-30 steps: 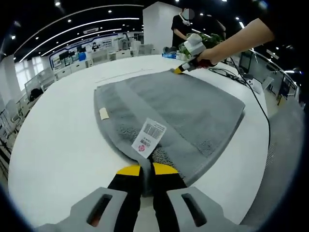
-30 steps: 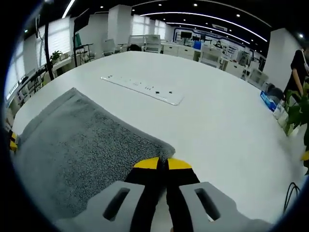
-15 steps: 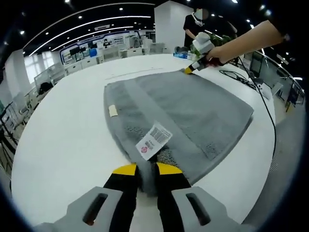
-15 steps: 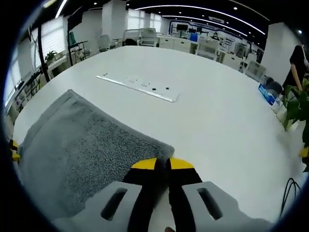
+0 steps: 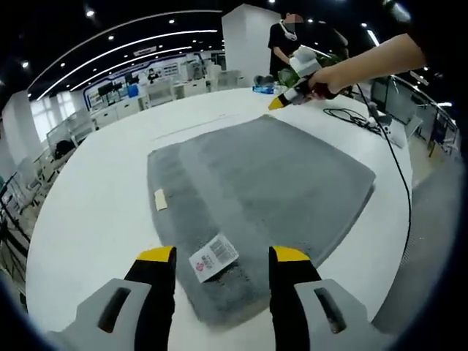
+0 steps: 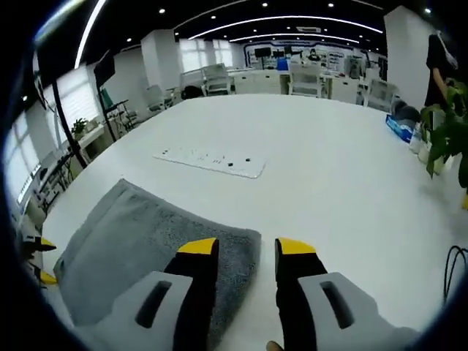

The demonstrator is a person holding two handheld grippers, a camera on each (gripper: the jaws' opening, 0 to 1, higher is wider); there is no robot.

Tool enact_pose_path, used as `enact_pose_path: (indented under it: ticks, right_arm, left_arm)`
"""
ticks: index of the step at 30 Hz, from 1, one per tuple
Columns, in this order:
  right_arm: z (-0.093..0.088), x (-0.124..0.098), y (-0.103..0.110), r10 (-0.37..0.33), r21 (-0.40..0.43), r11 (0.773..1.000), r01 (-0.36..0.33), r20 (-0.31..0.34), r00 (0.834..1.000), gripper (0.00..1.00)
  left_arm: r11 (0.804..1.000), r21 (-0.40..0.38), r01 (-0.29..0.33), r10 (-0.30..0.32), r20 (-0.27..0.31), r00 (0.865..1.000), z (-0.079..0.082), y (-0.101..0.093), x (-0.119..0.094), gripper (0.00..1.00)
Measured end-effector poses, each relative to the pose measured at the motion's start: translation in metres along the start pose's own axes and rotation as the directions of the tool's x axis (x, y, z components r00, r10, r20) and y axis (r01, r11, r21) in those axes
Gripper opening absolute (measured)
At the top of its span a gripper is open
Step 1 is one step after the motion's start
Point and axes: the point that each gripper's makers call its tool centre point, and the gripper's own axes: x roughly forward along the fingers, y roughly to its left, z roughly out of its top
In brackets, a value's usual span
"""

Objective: Fold the towel on the table until its edges align and the towel forms a compact rectangular stack.

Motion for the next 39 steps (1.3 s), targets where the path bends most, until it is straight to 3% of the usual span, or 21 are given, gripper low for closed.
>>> enact_pose_path:
  ticks: [5,8,14,23,30,33,39]
  right_arm:
    - [0.005,-0.009,0.004,0.023,-0.012,1.0,-0.023,0.019,1.0,0.33]
    - [0.011,-0.014,0.009,0.043,0.053,0.998,-0.045,0.05,0.998,0.34]
    - [0.005,-0.019,0.022,0.073,-0.033,0.997,-0.072,0.018,0.997,0.34]
    - [-0.003,-0.022,0.019,0.076,-0.027,0.997,-0.075,0.011,0.997,0.33]
    - [-0.01,-0.023,0.009,0.063,0.004,0.998,-0.063,0.003,0.998,0.31]
    - [-0.015,-0.023,0.005,0.061,0.014,0.998,-0.061,-0.004,0.998,0.31]
    - [-0.017,-0.021,-0.003,0.05,0.034,0.998,-0.05,-0.003,0.999,0.31]
  left_arm:
    - [0.994,0.076,0.077,-0.077,0.002,0.997,0.017,-0.03,0.011,0.61]
    - [0.989,0.099,0.112,-0.113,0.005,0.994,0.024,-0.047,0.019,0.61]
    - [0.975,0.136,0.176,-0.181,0.025,0.983,0.043,-0.084,0.03,0.61]
    - [0.951,0.19,0.246,-0.254,0.022,0.967,0.06,-0.121,0.04,0.61]
    - [0.916,0.246,0.317,-0.327,0.001,0.945,0.071,-0.159,0.054,0.6]
    - [0.881,0.279,0.382,-0.392,-0.019,0.92,0.073,-0.182,0.058,0.56]
    - [0.833,0.348,0.429,-0.441,-0.05,0.896,0.074,-0.209,0.064,0.52]
